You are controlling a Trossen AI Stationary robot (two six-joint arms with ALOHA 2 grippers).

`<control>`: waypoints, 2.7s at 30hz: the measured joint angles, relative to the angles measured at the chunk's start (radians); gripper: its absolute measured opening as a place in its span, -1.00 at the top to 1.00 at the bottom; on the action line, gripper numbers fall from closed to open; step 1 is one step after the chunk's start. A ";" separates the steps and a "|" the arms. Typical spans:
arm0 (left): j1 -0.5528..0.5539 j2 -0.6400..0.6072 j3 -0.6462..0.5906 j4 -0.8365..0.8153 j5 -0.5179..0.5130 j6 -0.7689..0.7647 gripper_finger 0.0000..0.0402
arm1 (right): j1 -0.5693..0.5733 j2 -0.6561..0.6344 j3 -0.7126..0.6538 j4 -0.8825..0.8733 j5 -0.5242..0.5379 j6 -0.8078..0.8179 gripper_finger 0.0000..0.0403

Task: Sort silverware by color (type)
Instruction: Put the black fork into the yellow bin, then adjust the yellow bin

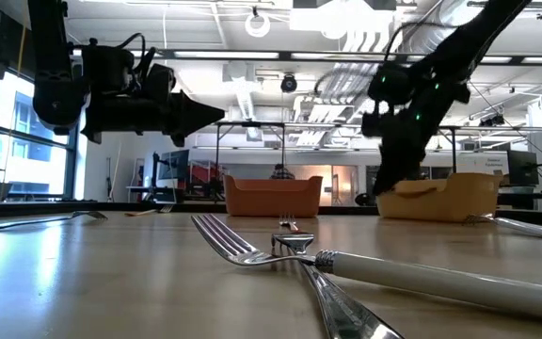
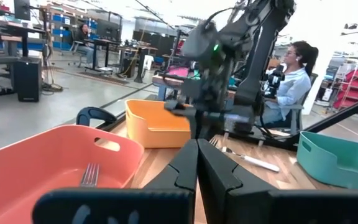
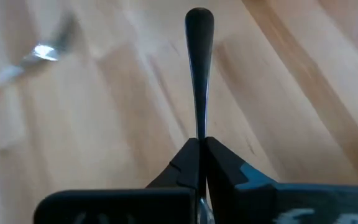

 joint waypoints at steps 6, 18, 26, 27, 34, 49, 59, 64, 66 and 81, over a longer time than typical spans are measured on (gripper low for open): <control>-0.024 0.000 0.000 -0.001 -0.002 -0.008 1.00 | 0.007 -0.212 0.001 -0.098 0.103 0.071 1.00; -0.038 0.000 0.000 0.000 -0.010 0.001 1.00 | -0.263 -0.337 -0.038 -0.276 0.347 -0.019 1.00; -0.035 0.000 0.000 0.000 -0.010 0.020 1.00 | -0.371 -0.077 -0.024 -0.170 0.245 -0.159 1.00; -0.036 0.000 0.000 -0.001 -0.010 0.020 1.00 | -0.373 -0.045 -0.014 -0.171 0.254 -0.160 0.99; -0.036 0.000 0.000 -0.001 -0.010 0.020 1.00 | -0.357 0.049 0.122 -0.237 0.357 -0.178 0.70; -0.035 0.001 0.001 -0.025 -0.010 0.053 1.00 | -0.026 -0.045 0.187 -0.718 0.074 0.107 0.70; -0.042 0.001 0.000 -0.057 -0.010 0.028 1.00 | 0.046 -0.049 0.106 -0.752 0.326 0.294 0.93; -0.054 0.001 0.000 -0.057 -0.018 0.028 1.00 | -0.019 -0.049 0.106 -0.768 0.476 0.335 0.98; -0.058 0.001 0.000 -0.059 -0.028 0.028 1.00 | -0.042 -0.049 0.106 -0.790 0.530 0.345 0.98; -0.057 0.001 0.000 -0.062 -0.032 0.028 1.00 | -0.214 -0.050 0.105 -0.738 0.727 0.302 1.00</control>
